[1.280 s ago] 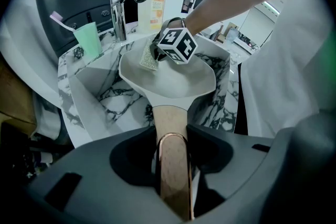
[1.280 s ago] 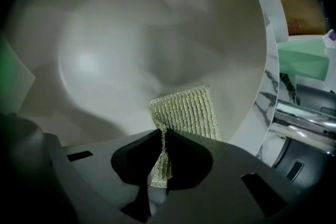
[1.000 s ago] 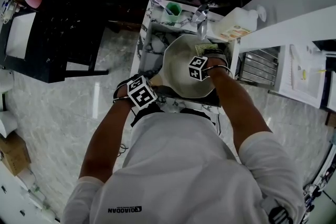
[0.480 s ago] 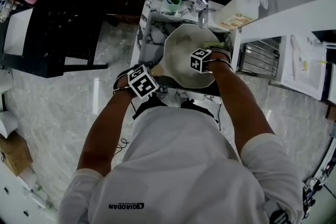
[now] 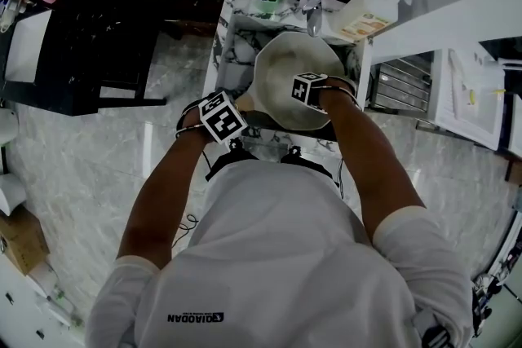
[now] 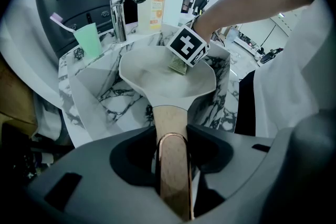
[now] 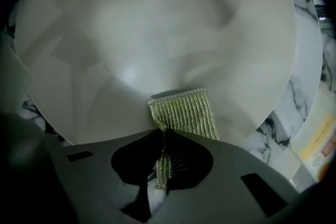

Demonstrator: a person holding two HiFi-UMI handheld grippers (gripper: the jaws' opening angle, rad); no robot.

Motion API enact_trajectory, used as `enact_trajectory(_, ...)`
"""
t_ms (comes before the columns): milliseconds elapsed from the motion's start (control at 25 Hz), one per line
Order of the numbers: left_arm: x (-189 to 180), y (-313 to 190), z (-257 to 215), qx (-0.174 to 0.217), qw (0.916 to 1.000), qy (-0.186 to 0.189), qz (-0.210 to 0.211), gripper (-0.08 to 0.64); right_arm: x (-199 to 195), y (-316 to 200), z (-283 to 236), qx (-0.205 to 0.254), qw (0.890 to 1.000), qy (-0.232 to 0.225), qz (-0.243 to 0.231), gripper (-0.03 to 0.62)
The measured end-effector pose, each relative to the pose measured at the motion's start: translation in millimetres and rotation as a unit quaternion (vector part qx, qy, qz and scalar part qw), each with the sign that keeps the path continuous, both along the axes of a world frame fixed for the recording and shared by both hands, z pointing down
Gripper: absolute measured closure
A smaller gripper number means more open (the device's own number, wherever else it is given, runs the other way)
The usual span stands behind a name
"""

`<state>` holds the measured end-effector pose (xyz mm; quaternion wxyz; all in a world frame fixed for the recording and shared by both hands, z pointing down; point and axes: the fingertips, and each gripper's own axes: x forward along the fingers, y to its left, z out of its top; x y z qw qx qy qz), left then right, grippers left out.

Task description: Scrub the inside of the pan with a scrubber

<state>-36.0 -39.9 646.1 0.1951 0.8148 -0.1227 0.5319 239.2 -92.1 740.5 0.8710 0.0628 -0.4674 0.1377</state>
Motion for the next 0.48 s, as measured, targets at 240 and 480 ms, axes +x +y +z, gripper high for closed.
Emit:
enact_trajectory(240,1.4,0.6,1.3,0.002,1.0,0.0,0.001,0.376,-7.8,22.2,14.3,-0.024,0.996,-0.032,0.084,0.532)
enact_trajectory(480,1.3,-0.4,0.1,0.004,1.0,0.0,0.001,0.376,-24.9,50.4,-12.0,-0.062,0.978,-0.054,0.192,0.532)
